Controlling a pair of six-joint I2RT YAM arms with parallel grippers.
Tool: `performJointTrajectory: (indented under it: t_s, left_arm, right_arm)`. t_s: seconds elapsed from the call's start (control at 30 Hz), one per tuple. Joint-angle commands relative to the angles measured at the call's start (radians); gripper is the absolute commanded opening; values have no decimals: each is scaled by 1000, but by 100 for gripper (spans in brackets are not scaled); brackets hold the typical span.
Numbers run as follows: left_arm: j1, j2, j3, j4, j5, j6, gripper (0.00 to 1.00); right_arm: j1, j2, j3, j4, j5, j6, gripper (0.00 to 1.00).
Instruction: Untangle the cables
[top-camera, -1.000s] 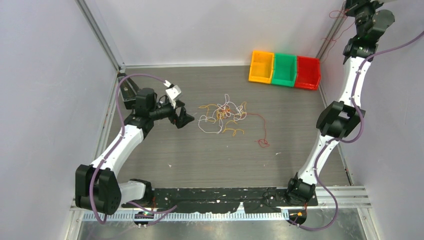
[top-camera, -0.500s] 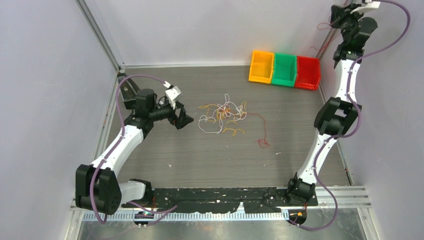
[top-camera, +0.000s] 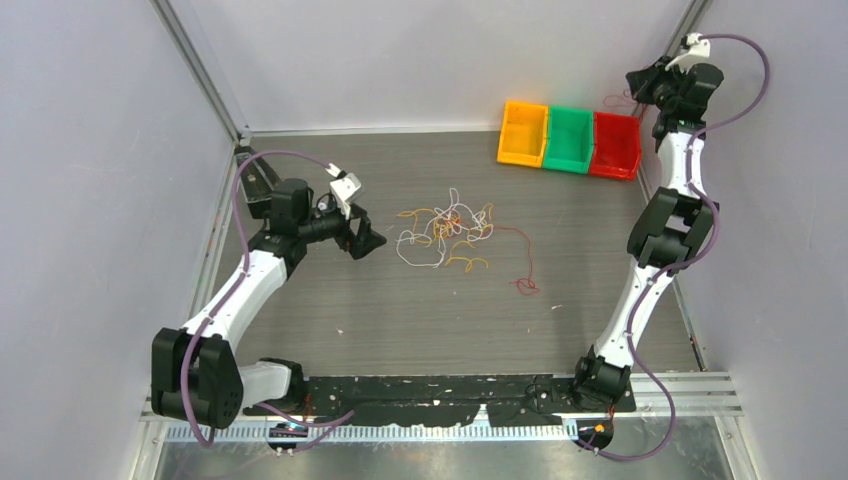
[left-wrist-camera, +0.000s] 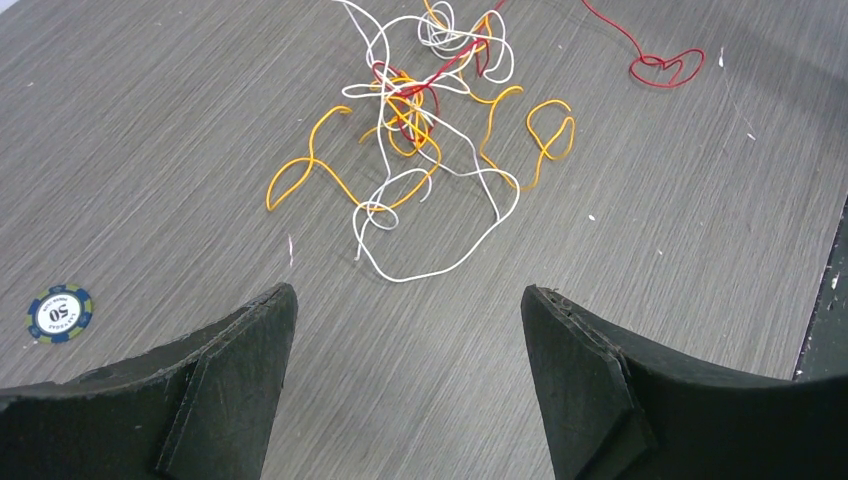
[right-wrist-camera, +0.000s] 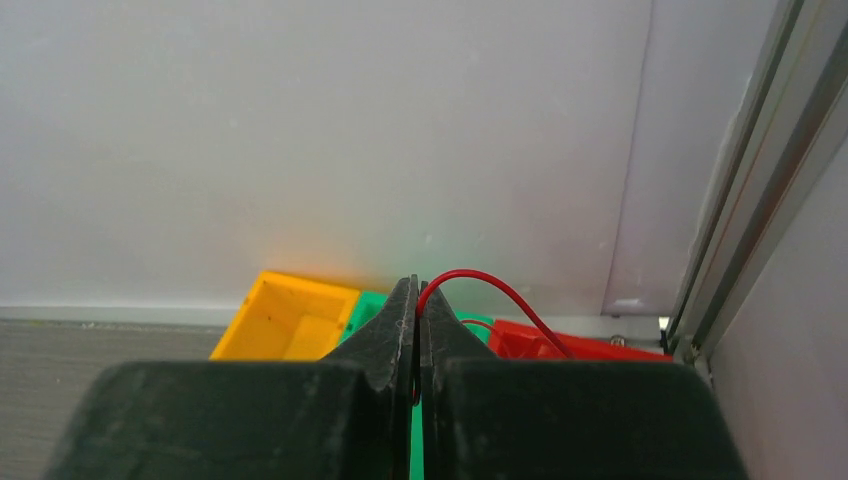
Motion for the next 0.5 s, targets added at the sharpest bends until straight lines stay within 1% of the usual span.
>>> performJointTrajectory:
  t_s: [0.0, 0.2, 0.47]
  left_arm:
    - [9, 4, -5, 5, -1, 14, 84]
    - [14, 15, 2, -3, -1, 16, 84]
    - [17, 25, 0, -10, -5, 14, 84]
  right_arm:
    - [1, -5, -29, -83, -5, -68, 5]
    - [1, 23, -41, -234, 37, -191, 6]
    - [8, 55, -67, -335, 90, -294, 6]
